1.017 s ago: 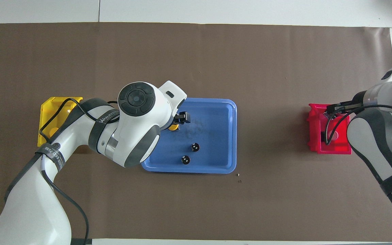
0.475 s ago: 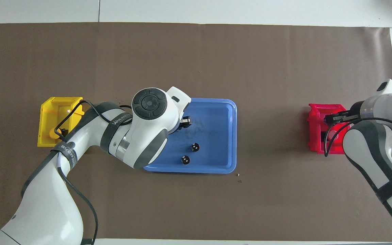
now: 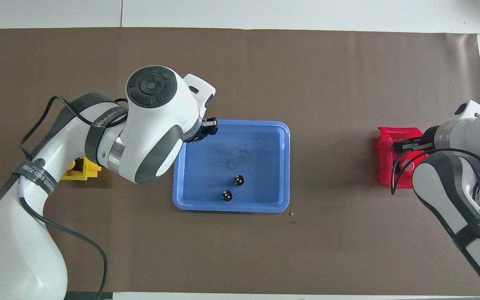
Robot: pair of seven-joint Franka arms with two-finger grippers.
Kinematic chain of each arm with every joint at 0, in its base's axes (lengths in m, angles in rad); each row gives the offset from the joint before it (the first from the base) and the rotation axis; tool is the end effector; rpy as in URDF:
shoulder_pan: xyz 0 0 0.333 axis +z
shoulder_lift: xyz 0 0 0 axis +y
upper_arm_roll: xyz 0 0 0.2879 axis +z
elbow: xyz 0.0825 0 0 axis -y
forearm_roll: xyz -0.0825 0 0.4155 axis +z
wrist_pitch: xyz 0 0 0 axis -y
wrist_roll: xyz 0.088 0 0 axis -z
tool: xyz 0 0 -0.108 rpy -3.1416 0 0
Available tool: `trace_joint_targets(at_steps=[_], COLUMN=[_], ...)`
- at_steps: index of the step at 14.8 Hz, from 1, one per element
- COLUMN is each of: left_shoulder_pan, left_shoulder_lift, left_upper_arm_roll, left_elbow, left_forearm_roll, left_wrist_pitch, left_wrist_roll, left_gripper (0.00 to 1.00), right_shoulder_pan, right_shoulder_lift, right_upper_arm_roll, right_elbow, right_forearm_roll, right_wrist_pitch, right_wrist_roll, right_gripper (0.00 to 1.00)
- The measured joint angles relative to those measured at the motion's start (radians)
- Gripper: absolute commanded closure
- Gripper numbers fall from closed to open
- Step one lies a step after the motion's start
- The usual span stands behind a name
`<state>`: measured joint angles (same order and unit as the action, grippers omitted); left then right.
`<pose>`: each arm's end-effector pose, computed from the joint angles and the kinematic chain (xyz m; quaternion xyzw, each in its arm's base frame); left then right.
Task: Sort red and yellow buttons by color
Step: 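Carry the yellow button with the left gripper to the yellow bin, then release the yellow button with the left gripper while the right withdraws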
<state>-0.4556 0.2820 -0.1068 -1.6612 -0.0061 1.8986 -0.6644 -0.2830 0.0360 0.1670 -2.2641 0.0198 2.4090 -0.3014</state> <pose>0.5601 -0.3479 0.4014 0.9982 0.0538 -0.0278 0.0021 0.5531 -0.0642 0.3049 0.9948 0.0852 0.0555 0.0015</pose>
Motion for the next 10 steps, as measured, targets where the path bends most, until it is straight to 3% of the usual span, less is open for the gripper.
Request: trace_joint_targets(at_steps=[1, 5, 10], left_shoulder_pan=[0.047, 0.287, 0.499], left_shoulder_lift=[-0.019, -0.055, -0.056], left_upper_arm_roll=[0.002, 0.012, 0.016], left_elbow=[0.015, 0.021, -0.029], left_forearm_roll=[0.002, 0.009, 0.014], left_wrist_pitch=[-0.051, -0.112, -0.099], left_wrist_roll=[0.072, 0.426, 0.769], left_gripper=[0.99, 0.99, 0.99], right_shoulder_pan=[0.001, -0.002, -0.007], right_shoulder_lift=[0.000, -0.002, -0.005], right_upper_arm_roll=[0.000, -0.003, -0.002], right_elbow=[0.000, 0.018, 0.245], right_forearm_roll=[0.000, 0.000, -0.001], right_wrist_pitch=[0.001, -0.023, -0.325], right_wrist_roll=[0.000, -0.034, -0.060], right_gripper=[0.06, 0.01, 0.01])
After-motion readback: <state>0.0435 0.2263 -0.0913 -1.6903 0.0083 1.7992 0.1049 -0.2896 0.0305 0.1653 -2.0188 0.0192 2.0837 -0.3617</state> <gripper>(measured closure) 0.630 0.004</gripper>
